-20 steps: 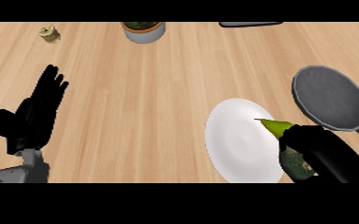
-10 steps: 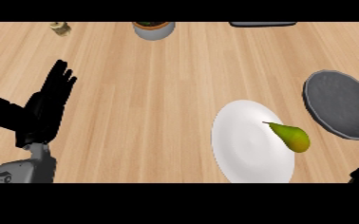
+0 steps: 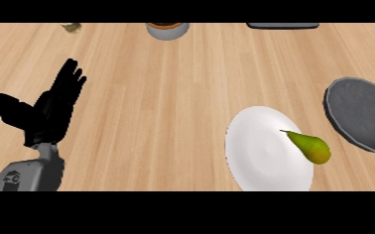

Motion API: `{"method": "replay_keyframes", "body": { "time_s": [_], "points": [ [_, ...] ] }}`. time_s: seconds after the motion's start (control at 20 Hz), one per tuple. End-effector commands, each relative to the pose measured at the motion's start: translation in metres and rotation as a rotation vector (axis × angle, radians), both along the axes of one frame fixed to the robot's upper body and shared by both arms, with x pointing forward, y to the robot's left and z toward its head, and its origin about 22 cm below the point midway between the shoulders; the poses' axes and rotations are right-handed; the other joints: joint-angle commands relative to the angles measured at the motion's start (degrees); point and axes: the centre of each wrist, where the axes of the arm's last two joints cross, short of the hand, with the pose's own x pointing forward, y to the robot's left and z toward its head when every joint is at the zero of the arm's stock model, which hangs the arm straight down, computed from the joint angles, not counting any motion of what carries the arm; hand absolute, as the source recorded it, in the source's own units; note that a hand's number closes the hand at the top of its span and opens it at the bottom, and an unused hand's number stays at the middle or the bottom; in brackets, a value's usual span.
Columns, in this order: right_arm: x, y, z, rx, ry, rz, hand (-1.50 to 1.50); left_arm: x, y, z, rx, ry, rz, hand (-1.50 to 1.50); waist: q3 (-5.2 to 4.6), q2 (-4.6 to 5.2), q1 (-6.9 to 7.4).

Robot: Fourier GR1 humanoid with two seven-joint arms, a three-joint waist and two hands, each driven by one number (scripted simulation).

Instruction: Pick the squash from the plate and place it in the pan

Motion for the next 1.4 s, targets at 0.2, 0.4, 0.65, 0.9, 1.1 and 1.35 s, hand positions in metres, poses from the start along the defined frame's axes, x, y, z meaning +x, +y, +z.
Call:
{"method": "replay_keyframes", "body": {
  "time_s": [0.2,0.4,0.65,0.9,1.1,1.35],
  "points": [
    [0.057,-0.076,-0.026,0.079,-0.010,-0.088,1.50,0.002,0.001,0.002,-0.010,-0.001,-0.036,0.00,0.10,0.29,1.09],
    [0.079,-0.107,-0.043,0.094,0.003,-0.065,1.50,0.010,0.002,0.012,-0.002,-0.009,-0.022,0.00,0.12,0.31,1.14],
    [0.112,-0.110,-0.082,0.134,0.046,0.014,1.50,0.004,-0.017,0.015,0.007,-0.009,-0.028,0.00,0.15,0.34,1.60],
    [0.143,-0.100,-0.118,0.092,0.093,0.047,1.50,0.014,-0.020,0.010,0.004,-0.018,-0.040,0.00,0.20,0.74,2.31],
    [0.139,-0.103,-0.142,0.011,0.149,-0.023,1.50,0.007,-0.029,-0.004,-0.008,-0.017,-0.050,0.00,0.23,0.82,2.36],
    [0.143,-0.103,-0.155,0.189,0.338,-0.161,-1.50,0.005,-0.025,0.013,0.004,-0.011,-0.060,0.00,0.26,0.82,2.74]
  ]
}}
